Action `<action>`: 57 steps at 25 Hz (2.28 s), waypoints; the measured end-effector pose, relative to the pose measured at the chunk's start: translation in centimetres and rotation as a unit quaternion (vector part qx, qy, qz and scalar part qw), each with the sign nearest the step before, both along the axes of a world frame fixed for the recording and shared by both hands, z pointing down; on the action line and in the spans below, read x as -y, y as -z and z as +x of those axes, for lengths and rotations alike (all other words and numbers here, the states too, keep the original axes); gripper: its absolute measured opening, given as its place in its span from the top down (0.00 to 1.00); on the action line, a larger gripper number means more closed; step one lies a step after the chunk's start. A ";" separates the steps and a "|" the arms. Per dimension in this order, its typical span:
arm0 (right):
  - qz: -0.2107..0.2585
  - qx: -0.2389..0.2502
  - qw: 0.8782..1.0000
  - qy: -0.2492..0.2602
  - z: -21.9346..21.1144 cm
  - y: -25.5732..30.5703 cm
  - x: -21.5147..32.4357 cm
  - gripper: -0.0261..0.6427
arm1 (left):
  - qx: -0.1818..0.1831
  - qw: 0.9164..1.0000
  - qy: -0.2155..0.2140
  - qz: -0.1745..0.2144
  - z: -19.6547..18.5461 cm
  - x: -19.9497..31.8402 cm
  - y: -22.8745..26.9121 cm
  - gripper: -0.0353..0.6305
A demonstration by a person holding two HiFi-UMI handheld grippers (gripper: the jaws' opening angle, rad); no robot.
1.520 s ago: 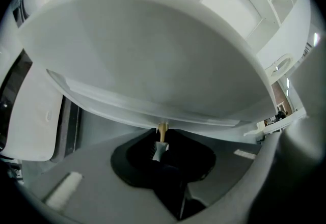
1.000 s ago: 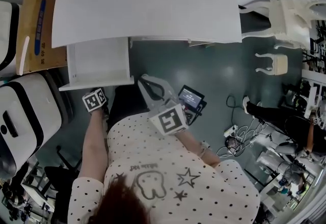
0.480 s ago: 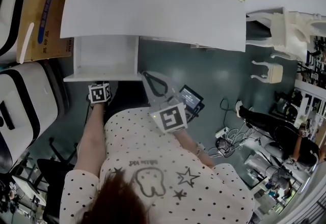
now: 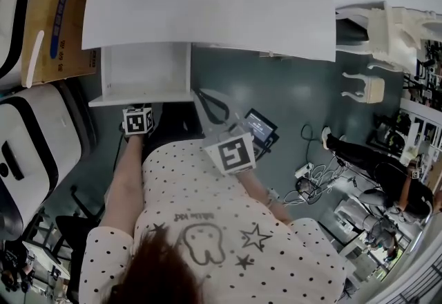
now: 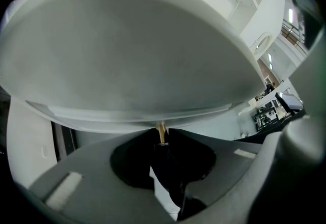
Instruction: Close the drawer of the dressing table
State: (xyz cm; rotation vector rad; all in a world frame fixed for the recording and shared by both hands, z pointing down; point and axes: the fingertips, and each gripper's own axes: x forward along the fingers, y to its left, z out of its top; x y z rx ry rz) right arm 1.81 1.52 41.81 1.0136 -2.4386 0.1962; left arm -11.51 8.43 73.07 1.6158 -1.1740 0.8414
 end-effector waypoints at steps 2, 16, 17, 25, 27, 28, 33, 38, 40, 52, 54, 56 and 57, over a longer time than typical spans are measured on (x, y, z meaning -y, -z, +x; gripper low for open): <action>-0.001 0.001 1.000 -0.003 -0.3 0.0 0.0 0.96 | 0.000 1.000 -0.011 0.001 0.0 0.2 0.1 0.84; -0.009 -0.001 1.000 -0.021 -2.3 -0.6 0.3 0.96 | -0.011 0.997 -0.073 0.010 0.0 1.0 -0.1 0.81; -0.010 -0.001 1.000 -0.020 -2.4 -0.7 0.4 0.96 | -0.011 0.997 -0.071 0.010 -0.1 1.2 -0.2 0.81; 0.009 0.003 1.000 0.001 -2.6 -0.2 2.0 0.96 | -0.008 0.998 -0.061 0.009 -0.1 2.6 -0.2 0.81; 0.008 0.002 1.000 0.000 -2.3 -0.1 2.2 0.96 | -0.004 0.998 -0.057 0.009 0.0 2.9 -0.1 0.82; 0.007 0.002 1.000 -0.002 -2.1 0.0 2.3 0.96 | -0.003 0.998 -0.055 0.009 -0.1 3.1 0.0 0.82; 0.007 0.002 1.000 -0.009 -1.5 0.1 3.2 0.96 | 0.002 0.999 -0.046 0.012 -0.1 4.2 0.1 0.82; 0.006 0.000 1.000 -0.007 -1.1 0.0 3.4 0.96 | 0.006 0.999 -0.042 0.010 0.0 4.6 -0.1 0.82; 0.007 0.001 1.000 -0.008 -1.0 0.2 3.6 0.96 | 0.007 0.999 -0.041 0.010 0.1 4.8 0.0 0.82; 0.013 -0.001 1.000 -0.008 -0.8 0.3 3.8 0.96 | 0.009 0.999 -0.035 0.013 0.0 5.4 -0.1 0.82; 0.014 -0.002 1.000 -0.007 -0.8 0.3 3.8 0.96 | 0.011 0.999 -0.033 0.013 -0.1 5.5 -0.2 0.82; 0.015 -0.003 1.000 -0.007 -0.6 0.3 3.8 0.96 | 0.011 0.999 -0.032 0.012 0.0 5.6 -0.2 0.82; 0.016 -0.004 1.000 -0.007 -0.5 0.3 3.8 0.96 | 0.011 0.999 -0.031 0.012 0.1 5.6 -0.2 0.82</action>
